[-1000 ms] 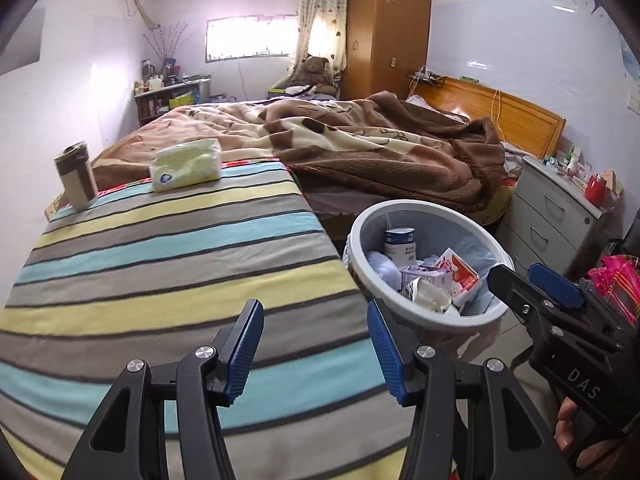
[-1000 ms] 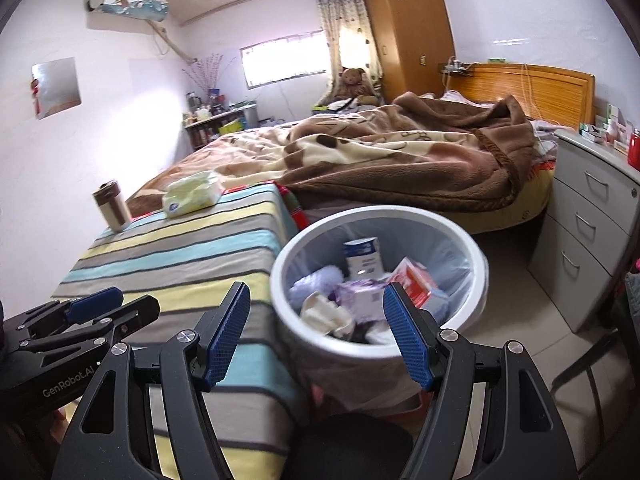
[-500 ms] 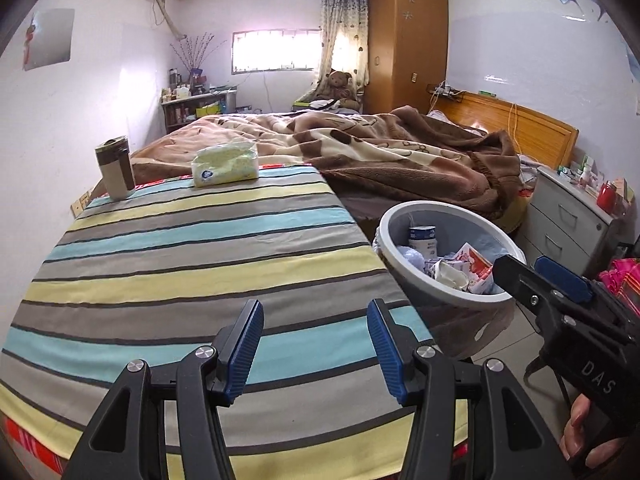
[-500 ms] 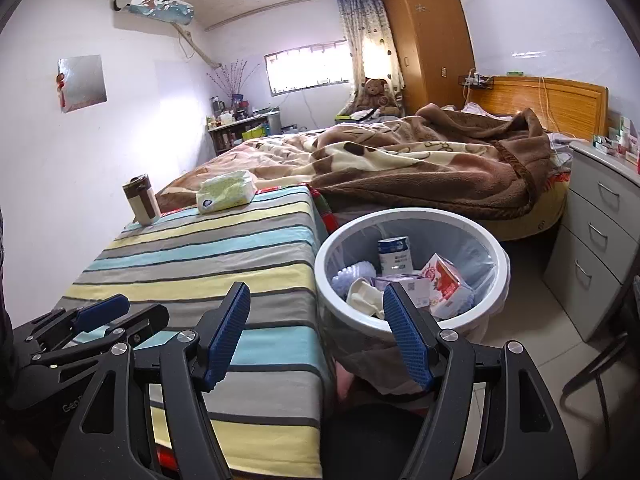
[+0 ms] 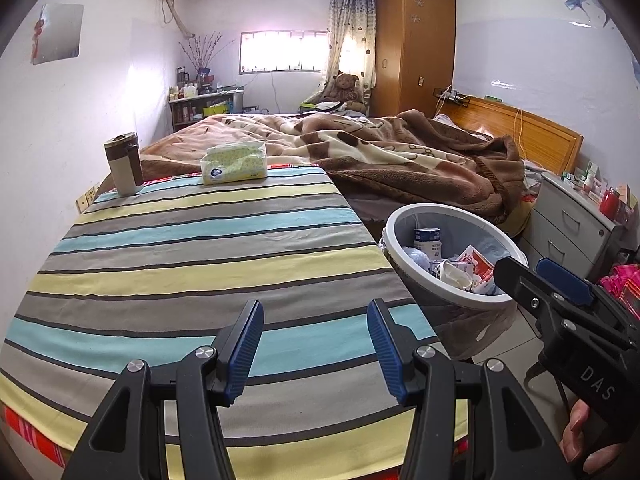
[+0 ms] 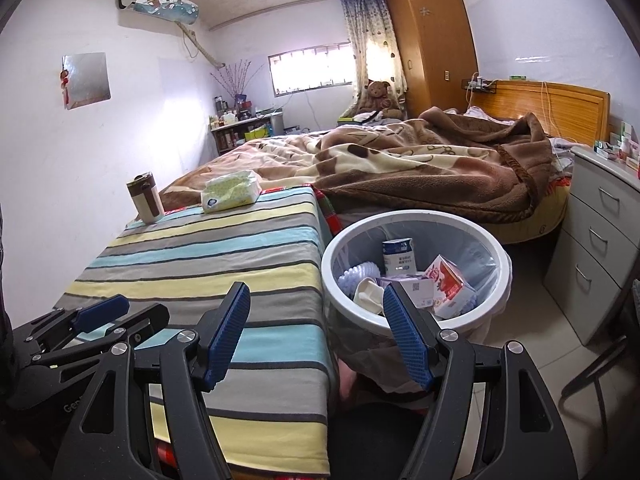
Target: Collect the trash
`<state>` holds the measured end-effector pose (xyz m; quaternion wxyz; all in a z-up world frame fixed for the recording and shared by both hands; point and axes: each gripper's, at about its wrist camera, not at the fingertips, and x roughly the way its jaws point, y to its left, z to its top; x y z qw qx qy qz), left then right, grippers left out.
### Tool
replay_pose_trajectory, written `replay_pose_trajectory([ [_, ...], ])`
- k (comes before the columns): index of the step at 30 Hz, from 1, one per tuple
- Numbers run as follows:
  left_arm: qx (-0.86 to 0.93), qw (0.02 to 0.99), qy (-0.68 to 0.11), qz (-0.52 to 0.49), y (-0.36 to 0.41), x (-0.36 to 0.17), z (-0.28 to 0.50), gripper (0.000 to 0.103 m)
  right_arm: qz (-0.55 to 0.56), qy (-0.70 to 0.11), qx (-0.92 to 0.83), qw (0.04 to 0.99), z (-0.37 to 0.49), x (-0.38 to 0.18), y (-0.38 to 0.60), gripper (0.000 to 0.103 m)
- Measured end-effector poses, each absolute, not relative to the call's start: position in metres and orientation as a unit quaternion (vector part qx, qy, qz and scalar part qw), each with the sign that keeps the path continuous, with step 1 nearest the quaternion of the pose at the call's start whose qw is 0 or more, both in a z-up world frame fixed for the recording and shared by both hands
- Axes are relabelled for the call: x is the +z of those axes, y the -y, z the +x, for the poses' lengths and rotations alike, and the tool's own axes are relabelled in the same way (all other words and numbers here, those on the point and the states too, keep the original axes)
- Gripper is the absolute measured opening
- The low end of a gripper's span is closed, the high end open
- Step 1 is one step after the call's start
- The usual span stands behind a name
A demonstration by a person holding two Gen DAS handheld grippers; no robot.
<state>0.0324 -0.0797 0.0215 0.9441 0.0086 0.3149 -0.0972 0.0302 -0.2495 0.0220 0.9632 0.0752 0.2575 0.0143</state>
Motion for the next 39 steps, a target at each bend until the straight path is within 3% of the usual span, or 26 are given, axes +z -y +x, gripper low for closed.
replay_pose_trajectory([
  [39,-0.096,0.945,-0.313,0.006,0.0797,0.0244,0.0313,0.054,0.075,-0.259,0.015,0.963,0.0283,0.0235,0.2482,0.071],
])
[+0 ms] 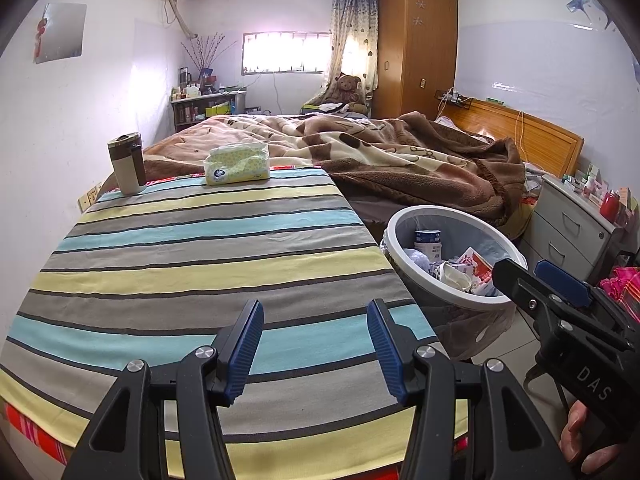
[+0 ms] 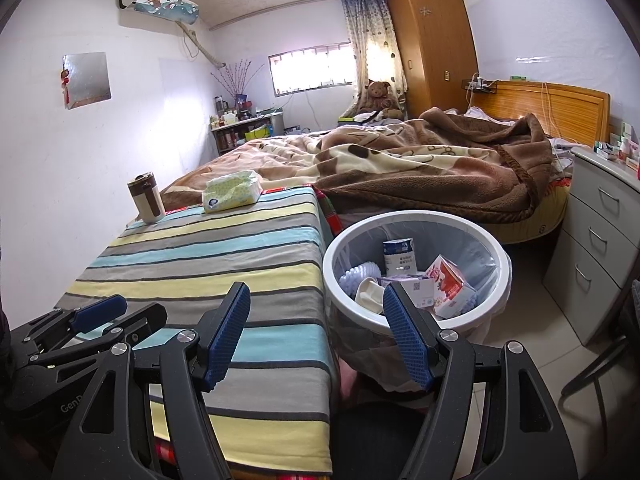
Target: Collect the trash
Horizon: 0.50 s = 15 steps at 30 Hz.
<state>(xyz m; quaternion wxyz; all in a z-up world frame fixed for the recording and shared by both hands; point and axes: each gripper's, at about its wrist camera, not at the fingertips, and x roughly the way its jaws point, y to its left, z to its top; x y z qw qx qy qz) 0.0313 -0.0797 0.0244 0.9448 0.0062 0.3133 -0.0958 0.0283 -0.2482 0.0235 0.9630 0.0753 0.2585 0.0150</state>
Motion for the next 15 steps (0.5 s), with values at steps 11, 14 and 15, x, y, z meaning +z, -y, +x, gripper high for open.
replay_pose_trajectory([
  [11,-0.095,0.945,-0.312,0.005,0.0785,0.0253,0.0315,0.054,0.072,-0.259,0.017,0.963,0.0281,0.0263,0.2474,0.071],
  [14,-0.095,0.945,-0.312,0.005,0.0784,0.0256,0.0315,0.054,0.072,-0.259,0.017,0.963,0.0282,0.0263,0.2474,0.071],
  [15,-0.095,0.945,-0.313,0.005,0.0784,0.0253,0.0316,0.054,0.072,-0.259,0.017,0.963,0.0279,0.0266,0.2475,0.071],
])
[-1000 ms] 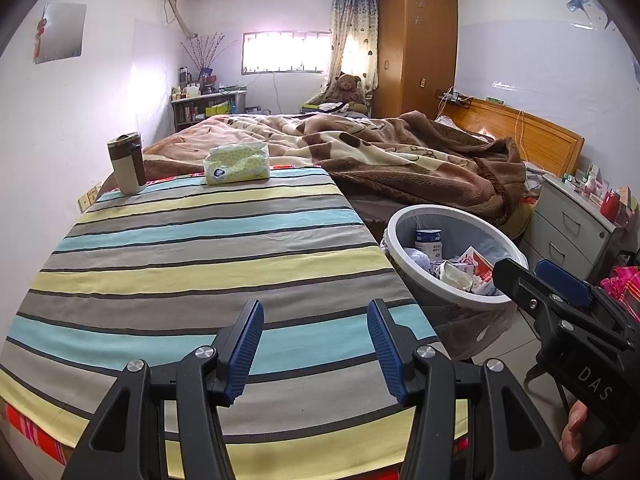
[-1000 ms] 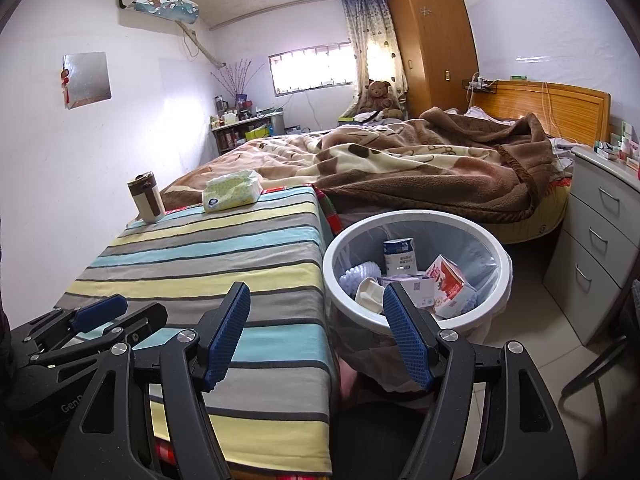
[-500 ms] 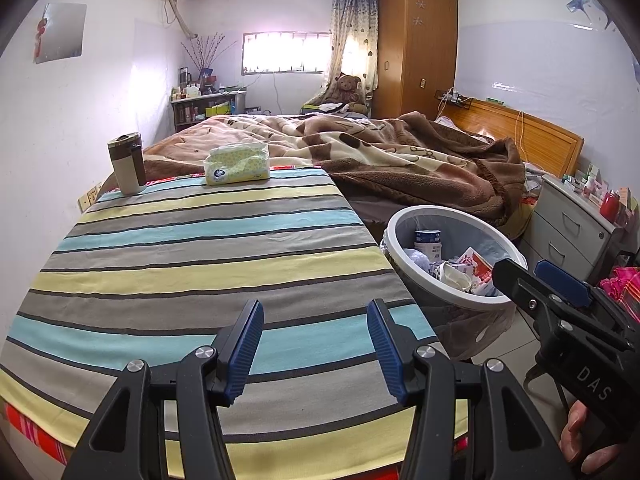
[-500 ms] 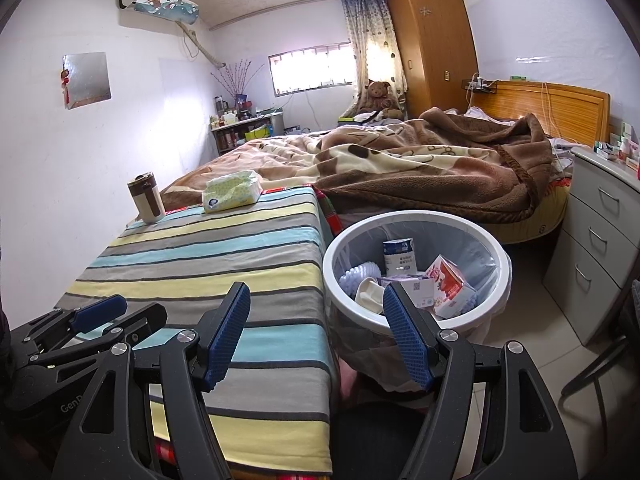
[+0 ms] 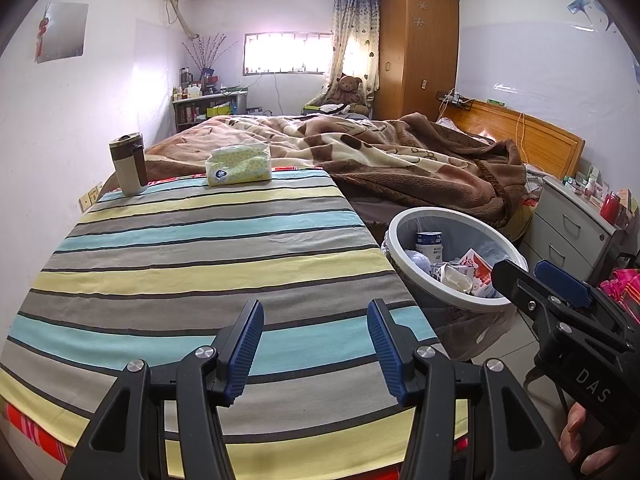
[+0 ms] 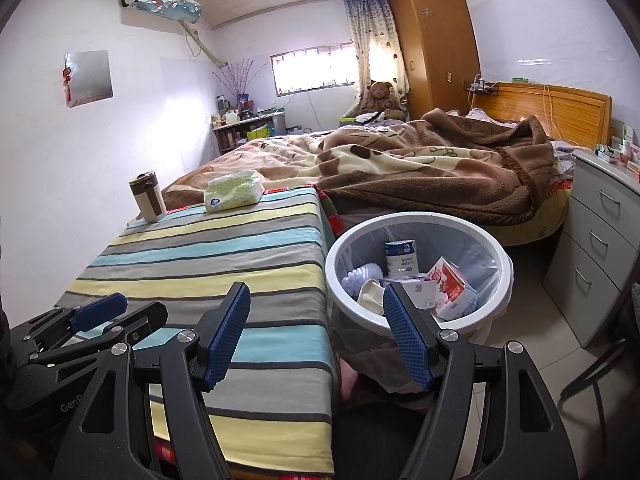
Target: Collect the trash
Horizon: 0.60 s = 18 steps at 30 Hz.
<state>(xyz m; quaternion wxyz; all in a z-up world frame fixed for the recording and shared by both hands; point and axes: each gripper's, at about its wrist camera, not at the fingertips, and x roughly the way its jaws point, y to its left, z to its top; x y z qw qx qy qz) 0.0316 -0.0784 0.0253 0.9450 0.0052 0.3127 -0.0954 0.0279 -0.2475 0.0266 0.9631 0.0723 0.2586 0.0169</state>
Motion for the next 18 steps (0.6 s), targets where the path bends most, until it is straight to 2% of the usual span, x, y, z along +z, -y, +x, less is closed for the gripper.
replay_pose_trajectory([
  [18,-0.092,0.945,-0.313,0.006,0.0758,0.0267,0.0301,0.054,0.072,-0.258,0.017,0.963,0.0288,0.0265,0.2463,0.071],
])
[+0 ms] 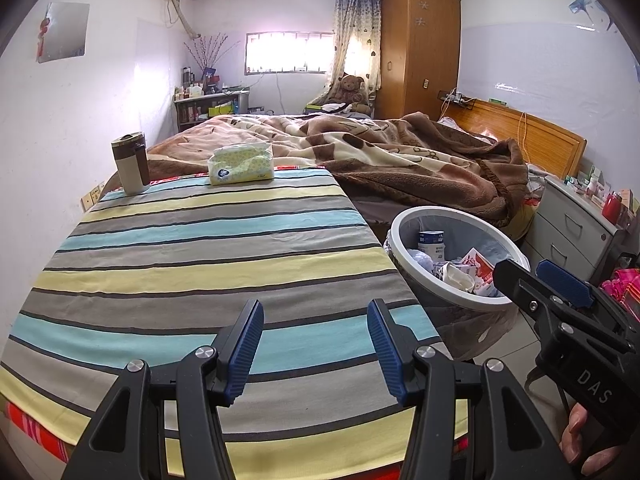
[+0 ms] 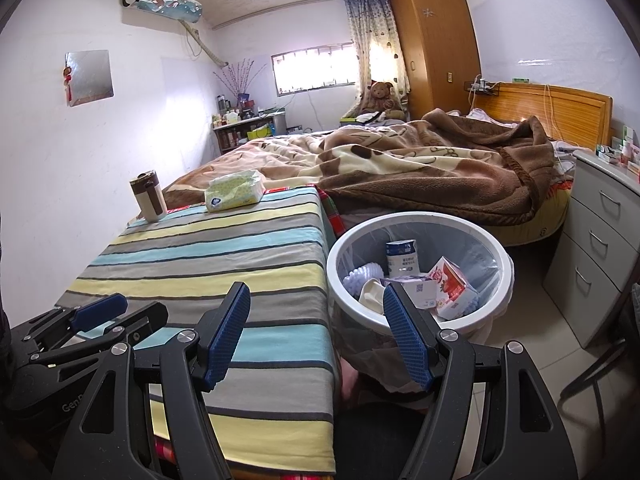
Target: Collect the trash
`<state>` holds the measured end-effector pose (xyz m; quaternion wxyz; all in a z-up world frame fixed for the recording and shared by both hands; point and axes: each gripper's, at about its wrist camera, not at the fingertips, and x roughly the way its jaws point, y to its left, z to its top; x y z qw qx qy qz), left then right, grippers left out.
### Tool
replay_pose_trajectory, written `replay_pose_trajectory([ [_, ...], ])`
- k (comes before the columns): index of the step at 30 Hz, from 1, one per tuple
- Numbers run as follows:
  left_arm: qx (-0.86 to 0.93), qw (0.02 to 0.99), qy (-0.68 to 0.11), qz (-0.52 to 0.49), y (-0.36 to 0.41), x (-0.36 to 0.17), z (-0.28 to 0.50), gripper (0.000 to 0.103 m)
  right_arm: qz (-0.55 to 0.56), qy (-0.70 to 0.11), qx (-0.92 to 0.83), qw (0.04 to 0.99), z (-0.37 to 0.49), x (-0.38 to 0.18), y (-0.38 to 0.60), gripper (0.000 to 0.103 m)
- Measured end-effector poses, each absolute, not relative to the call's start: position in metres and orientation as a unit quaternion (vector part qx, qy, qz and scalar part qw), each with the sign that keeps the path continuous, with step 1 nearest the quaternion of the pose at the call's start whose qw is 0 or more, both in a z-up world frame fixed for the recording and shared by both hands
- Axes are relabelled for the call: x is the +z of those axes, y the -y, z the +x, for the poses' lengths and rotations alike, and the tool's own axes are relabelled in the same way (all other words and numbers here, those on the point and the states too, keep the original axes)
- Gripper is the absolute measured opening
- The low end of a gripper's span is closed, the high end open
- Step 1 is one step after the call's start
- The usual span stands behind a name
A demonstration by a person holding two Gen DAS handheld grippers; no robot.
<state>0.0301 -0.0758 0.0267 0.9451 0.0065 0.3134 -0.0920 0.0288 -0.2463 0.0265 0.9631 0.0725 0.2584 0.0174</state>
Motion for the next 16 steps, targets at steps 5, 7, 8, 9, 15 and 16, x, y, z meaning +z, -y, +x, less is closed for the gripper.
replay_pose_trajectory([
  [5,-0.093,0.946,-0.312,0.006,0.0776,0.0266,0.028,0.054,0.073,-0.259,0.017,0.963,0.0289,0.0269,0.2463,0.071],
  [7,-0.092,0.945,-0.313,0.005,0.0777,0.0264,0.0284,0.054,0.073,-0.258,0.017,0.963,0.0289,0.027,0.2464,0.071],
  [8,-0.091,0.945,-0.313,0.005,0.0785,0.0256,0.0283,0.054,0.073,-0.259,0.017,0.963,0.0291,0.0262,0.2459,0.071],
  [9,-0.092,0.945,-0.315,0.005,0.0786,0.0254,0.0286,0.054,0.073,-0.259,0.017,0.963,0.0291,0.0262,0.2459,0.071],
  [15,-0.092,0.944,-0.317,0.004,0.079,0.024,0.0282,0.054,0.073,-0.259,0.017,0.963,0.0291,0.0256,0.2458,0.071],
  [16,-0.092,0.944,-0.317,0.004,0.0792,0.0235,0.0282,0.054,0.073,-0.259,0.017,0.963,0.0291,0.0256,0.2458,0.071],
])
